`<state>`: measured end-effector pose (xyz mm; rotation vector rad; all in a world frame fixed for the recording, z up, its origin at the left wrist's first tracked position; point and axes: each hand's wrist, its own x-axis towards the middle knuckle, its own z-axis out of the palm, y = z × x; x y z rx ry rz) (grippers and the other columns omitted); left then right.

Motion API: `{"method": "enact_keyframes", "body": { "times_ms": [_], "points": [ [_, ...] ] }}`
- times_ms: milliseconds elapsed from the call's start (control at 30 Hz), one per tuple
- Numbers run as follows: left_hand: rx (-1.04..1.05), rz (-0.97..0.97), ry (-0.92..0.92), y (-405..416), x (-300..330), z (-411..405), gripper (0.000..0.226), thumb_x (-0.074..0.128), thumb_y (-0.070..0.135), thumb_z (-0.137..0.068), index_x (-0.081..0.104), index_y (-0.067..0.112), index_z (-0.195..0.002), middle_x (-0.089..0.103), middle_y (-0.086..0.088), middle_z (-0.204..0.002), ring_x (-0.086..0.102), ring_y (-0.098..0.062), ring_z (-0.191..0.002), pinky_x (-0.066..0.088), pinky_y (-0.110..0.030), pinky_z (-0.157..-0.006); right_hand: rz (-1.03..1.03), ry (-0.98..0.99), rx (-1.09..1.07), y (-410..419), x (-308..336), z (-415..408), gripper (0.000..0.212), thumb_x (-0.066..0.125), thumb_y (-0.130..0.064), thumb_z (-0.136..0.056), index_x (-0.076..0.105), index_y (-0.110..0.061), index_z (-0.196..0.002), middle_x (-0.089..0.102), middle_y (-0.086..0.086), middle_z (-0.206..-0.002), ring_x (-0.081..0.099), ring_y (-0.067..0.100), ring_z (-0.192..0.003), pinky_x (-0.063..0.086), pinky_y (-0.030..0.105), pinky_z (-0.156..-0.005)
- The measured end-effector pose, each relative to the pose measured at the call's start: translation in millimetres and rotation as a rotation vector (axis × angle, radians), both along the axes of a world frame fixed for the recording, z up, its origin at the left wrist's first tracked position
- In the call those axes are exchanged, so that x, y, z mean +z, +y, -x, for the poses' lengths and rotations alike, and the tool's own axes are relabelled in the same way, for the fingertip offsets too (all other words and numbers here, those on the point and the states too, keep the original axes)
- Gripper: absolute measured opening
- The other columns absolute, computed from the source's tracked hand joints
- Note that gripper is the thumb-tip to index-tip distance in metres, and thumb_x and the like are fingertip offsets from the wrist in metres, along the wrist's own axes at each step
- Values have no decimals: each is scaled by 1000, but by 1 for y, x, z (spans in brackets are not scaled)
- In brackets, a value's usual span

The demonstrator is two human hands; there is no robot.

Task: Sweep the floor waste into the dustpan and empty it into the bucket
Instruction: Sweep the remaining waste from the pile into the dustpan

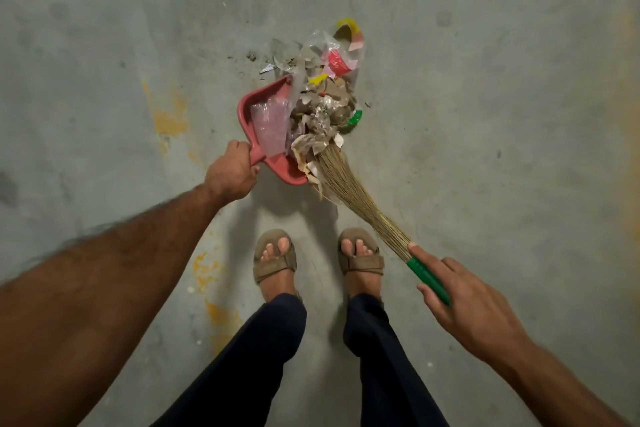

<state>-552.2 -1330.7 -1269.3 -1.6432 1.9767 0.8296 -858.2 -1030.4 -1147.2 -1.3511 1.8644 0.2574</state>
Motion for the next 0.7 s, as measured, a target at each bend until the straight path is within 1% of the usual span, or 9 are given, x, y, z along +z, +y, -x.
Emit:
{"method": "enact_keyframes", "body": {
  "times_ms": [100, 167, 233, 300, 400, 467, 567, 633, 700],
  "points": [
    [33, -10, 39, 18, 14, 1, 35, 58, 26, -99, 47, 6, -125, 45, -14, -125, 58, -36, -103, 46, -47, -88, -5, 31, 9, 13, 25, 1, 74, 47, -49, -99, -1, -50, -156, 47, -15, -112, 56, 6, -77, 57, 21, -62],
    [65, -17, 84, 30, 22, 1, 32, 58, 25, -98, 48, 5, -122, 45, -15, -123, 57, -35, -101, 47, -47, -87, -6, 67, 13, 23, 46, 2, 74, 49, -49, -98, 3, -50, -156, 45, -17, -106, 54, 5, -70, 55, 20, -55],
    [98, -21, 129, 44, 31, 0, 31, 58, 24, -98, 48, 5, -120, 45, -14, -122, 56, -32, -101, 46, -45, -87, -18, 99, 16, 33, 70, 2, 75, 50, -50, -97, 1, -54, -154, 43, -18, -101, 51, 5, -64, 52, 19, -49],
    [125, -30, 159, 56, 38, -1, 29, 59, 24, -98, 49, 6, -119, 45, -12, -120, 55, -30, -100, 46, -44, -86, -29, 103, -5, 45, 90, 2, 82, 55, -51, -94, -2, -58, -152, 43, -18, -98, 50, 5, -60, 52, 20, -47],
    [154, -38, 162, 69, 41, -1, 22, 61, 23, -95, 50, 8, -107, 49, -12, -113, 57, -29, -95, 48, -42, -81, -44, 89, -25, 57, 108, 2, 92, 66, -49, -88, -1, -60, -152, 45, -19, -96, 50, 6, -55, 51, 21, -44],
    [196, -45, 146, 73, 37, 0, 19, 64, 21, -93, 49, 10, -99, 53, -16, -109, 60, -32, -93, 49, -42, -78, -57, 79, -43, 60, 109, 1, 94, 69, -47, -87, 2, -61, -151, 46, -18, -94, 50, 7, -54, 50, 21, -42],
    [252, -77, 96, 80, 23, -4, 23, 65, 22, -91, 55, 6, -105, 57, -17, -113, 62, -34, -97, 54, -45, -84, -58, 105, -58, 61, 100, -3, 91, 72, -44, -85, 12, -60, -152, 46, -15, -92, 48, 7, -51, 46, 20, -39],
    [263, -86, 57, 82, 13, -6, 31, 66, 23, -90, 58, 2, -112, 56, -18, -116, 62, -36, -102, 54, -47, -90, -47, 133, -60, 61, 88, -6, 85, 73, -42, -85, 21, -58, -150, 45, -14, -90, 45, 7, -49, 43, 20, -37],
    [268, -91, 41, 84, 7, -7, 35, 65, 23, -89, 58, 0, -115, 56, -20, -118, 62, -38, -105, 53, -48, -93, -44, 137, -97, 62, 81, -11, 80, 72, -41, -86, 26, -58, -148, 42, -14, -89, 43, 6, -49, 43, 19, -37]
  ]
}}
